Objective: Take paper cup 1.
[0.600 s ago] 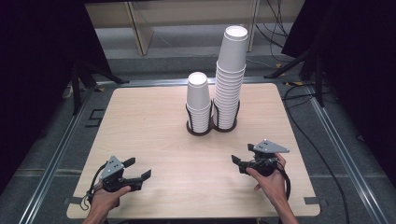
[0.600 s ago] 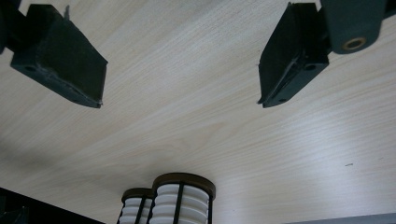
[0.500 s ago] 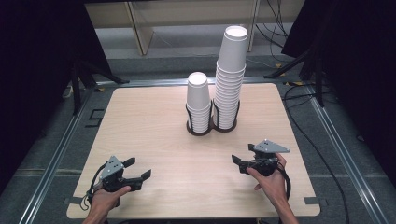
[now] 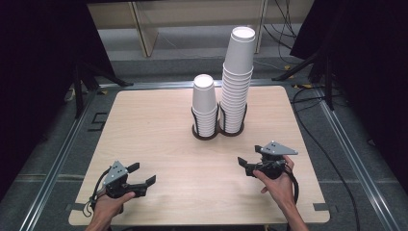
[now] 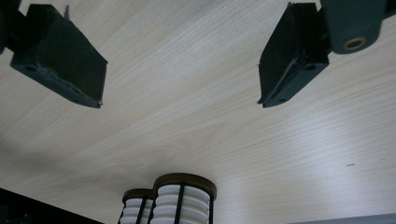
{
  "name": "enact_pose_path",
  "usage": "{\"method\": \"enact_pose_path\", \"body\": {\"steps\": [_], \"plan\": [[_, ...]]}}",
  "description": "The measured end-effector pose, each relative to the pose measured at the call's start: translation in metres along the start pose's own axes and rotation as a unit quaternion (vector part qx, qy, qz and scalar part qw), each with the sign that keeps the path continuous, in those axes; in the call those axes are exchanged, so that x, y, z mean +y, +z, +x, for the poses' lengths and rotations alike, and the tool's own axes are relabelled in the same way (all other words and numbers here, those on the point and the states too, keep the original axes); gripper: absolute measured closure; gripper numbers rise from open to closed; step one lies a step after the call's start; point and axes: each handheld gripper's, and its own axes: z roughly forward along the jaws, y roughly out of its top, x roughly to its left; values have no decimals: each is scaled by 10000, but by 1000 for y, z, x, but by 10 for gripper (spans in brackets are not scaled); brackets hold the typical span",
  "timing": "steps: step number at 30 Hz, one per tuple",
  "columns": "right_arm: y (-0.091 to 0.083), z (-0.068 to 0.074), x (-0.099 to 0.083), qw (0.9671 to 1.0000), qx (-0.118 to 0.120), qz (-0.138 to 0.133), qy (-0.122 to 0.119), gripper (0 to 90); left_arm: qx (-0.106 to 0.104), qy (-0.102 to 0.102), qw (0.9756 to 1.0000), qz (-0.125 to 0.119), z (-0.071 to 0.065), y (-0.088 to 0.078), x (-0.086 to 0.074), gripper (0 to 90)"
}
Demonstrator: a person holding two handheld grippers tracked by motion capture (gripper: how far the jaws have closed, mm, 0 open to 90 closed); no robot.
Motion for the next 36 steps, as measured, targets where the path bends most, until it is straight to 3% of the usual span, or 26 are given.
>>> {"method": "enact_pose_path", "body": {"steps": [2, 4, 6, 7, 8, 9, 16, 18, 21, 22, 23, 25, 29, 32, 35, 36], "plan": [[1, -1, 3, 10000, -32, -37, -27, 183, 0, 3, 10000, -1, 0, 0, 0, 148], [0, 1, 4, 9999, 13, -17, 116, 183, -10, -9, 10000, -10, 0, 0, 0, 148], [1, -1, 9, 10000, 31, -54, -11, 183, 3, -11, 10000, -13, 0, 0, 0, 148], [2, 1, 11, 9998, 63, -125, 163, 183, 58, -95, 9999, 43, -1, -2, 0, 148], [1, -1, 14, 9999, 18, -128, -29, 183, 66, -111, 9999, 50, -1, -2, 0, 148], [2, 0, 17, 9999, 69, -138, 70, 183, -10, -37, 10000, -57, 0, -1, 0, 148], [8, 3, 40, 9997, 91, -189, -91, 184, -23, -52, 9999, -111, -1, -1, 0, 148], [11, 4, 43, 9996, 124, -241, -95, 184, -18, 46, 10000, -61, -1, -1, 1, 148], [15, 7, 54, 9996, 101, -203, -173, 182, 69, -32, 9999, 67, -3, -3, 0, 148], [15, 7, 54, 9996, 101, -203, -173, 182, -3, 56, 10000, -30, -1, -1, 1, 148], [17, 10, 60, 9995, 118, -246, -137, 181, 65, -4, 10000, 58, -2, -2, 0, 148], [20, 9, 62, 9990, 121, -336, -249, 181, 49, 16, 10000, 44, -2, -2, 0, 148], [27, 16, 74, 9986, 195, -460, -184, 164, -8, 30, 10000, 1, -2, 0, -1, 148], [31, 19, 84, 9980, 196, -510, -319, 163, 7, 53, 10000, 17, -1, -1, 0, 148], [36, 22, 92, 9975, 258, -596, -281, 160, 19, 60, 10000, 29, -1, -1, 0, 148], [37, 25, 96, 9978, 267, -561, -241, 160, 99, -34, 9999, 134, -3, -2, -1, 148]]}}
